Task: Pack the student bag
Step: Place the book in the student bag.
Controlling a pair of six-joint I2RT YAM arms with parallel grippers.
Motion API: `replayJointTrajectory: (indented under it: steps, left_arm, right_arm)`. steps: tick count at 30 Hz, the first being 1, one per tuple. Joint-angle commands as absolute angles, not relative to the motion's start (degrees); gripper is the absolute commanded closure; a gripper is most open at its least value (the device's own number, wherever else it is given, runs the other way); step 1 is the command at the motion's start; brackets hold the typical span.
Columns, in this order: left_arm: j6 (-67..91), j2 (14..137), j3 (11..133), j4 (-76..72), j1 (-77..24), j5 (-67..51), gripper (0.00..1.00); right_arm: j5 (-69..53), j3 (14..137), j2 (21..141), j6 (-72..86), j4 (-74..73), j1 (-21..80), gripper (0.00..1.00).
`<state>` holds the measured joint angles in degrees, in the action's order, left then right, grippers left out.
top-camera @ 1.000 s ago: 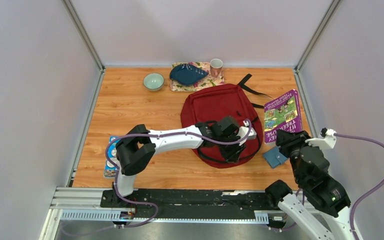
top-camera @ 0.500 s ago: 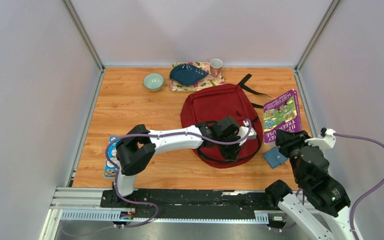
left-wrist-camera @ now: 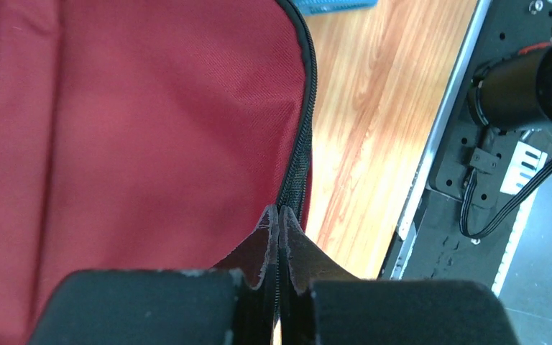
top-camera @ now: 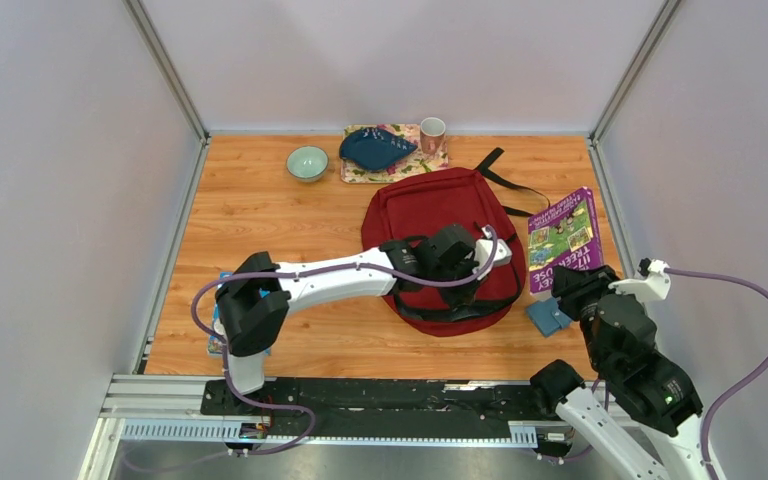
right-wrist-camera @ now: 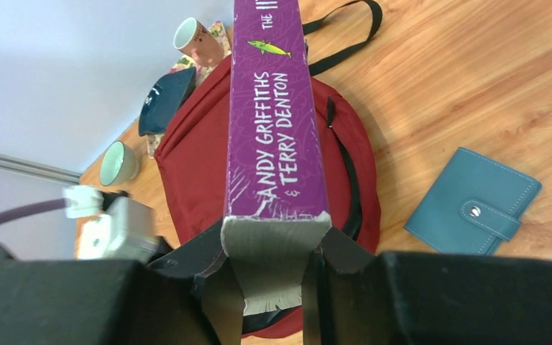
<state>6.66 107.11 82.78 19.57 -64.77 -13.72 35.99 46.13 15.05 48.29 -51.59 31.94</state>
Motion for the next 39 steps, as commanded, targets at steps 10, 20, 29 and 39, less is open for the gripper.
replayJointTrajectory:
  steps: [10,20,29,39]
  left_arm:
    - [6.94,98.35,83.06,17.14,-62.40,-5.62,1.00]
    - [8.44,96.16,83.84,15.30,-59.68,-5.36,1.00]
    - [7.56,94.92,88.06,14.06,-58.71,-5.19,1.00]
    - [6.15,93.96,91.14,13.53,-58.71,-3.34,1.00]
  right_arm:
    - [34.81,50.98,13.62,52.91,-56.16,31.99,1.00]
    - [30.51,50.72,12.13,56.69,-62.05,32.08,1.00]
    - [20.84,44.92,10.46,63.18,-62.14,32.08,1.00]
    - [18.44,44.64,5.28,64.96,-64.15,32.08,1.00]
